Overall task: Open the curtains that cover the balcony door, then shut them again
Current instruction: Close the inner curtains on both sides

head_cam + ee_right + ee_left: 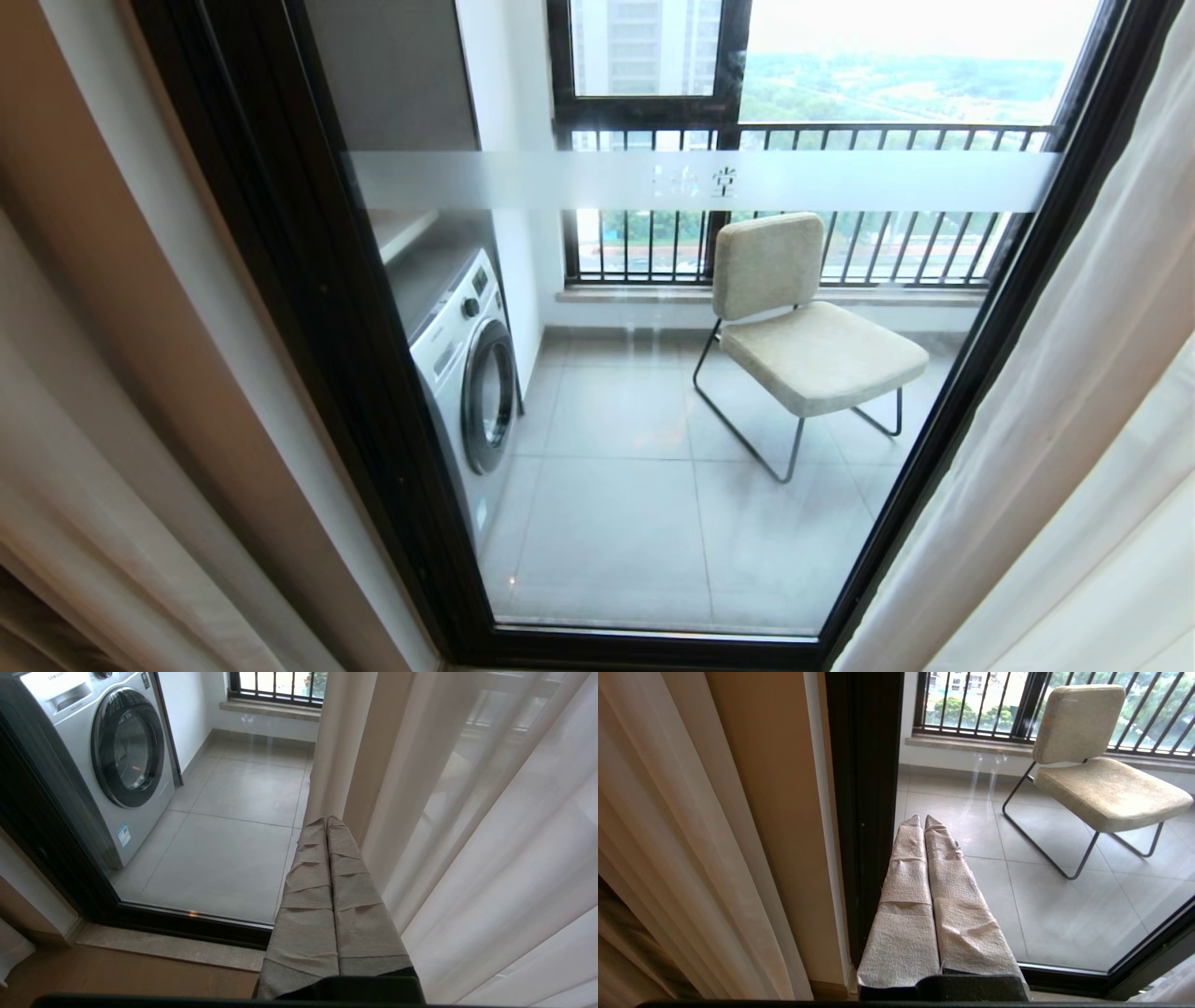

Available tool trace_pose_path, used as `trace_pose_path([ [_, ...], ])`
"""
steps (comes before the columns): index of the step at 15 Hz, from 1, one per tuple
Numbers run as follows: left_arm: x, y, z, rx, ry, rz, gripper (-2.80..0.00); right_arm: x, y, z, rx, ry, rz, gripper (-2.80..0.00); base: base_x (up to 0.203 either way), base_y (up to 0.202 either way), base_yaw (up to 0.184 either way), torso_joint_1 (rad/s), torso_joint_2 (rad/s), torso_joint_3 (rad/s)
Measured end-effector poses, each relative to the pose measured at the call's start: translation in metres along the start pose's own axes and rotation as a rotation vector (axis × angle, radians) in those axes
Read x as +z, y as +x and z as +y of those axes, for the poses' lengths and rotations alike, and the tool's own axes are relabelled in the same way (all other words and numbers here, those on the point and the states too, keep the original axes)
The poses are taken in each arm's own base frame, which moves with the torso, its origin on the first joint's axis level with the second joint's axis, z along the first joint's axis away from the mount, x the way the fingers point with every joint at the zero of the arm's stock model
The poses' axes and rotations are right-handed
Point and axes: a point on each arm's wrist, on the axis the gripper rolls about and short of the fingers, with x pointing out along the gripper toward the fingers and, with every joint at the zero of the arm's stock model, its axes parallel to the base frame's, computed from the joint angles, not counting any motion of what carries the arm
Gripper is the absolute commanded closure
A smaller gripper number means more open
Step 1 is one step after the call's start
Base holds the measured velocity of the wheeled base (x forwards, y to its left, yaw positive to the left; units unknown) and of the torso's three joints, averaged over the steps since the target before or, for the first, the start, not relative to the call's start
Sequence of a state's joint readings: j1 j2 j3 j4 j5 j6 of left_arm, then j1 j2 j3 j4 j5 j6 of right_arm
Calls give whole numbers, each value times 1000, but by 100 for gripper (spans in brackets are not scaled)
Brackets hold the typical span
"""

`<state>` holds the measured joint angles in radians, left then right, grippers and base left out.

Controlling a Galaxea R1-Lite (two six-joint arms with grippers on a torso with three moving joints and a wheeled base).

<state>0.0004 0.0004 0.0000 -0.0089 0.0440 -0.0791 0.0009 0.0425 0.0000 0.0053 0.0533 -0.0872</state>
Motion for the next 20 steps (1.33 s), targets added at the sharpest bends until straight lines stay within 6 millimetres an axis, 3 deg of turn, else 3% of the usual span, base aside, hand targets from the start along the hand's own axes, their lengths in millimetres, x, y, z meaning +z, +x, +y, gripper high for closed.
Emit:
trace_pose_path([
  [20,0,0,0,0,0,0,0,-1,-3,0,-4,12,-42,0,0,0,0,0,0,0],
])
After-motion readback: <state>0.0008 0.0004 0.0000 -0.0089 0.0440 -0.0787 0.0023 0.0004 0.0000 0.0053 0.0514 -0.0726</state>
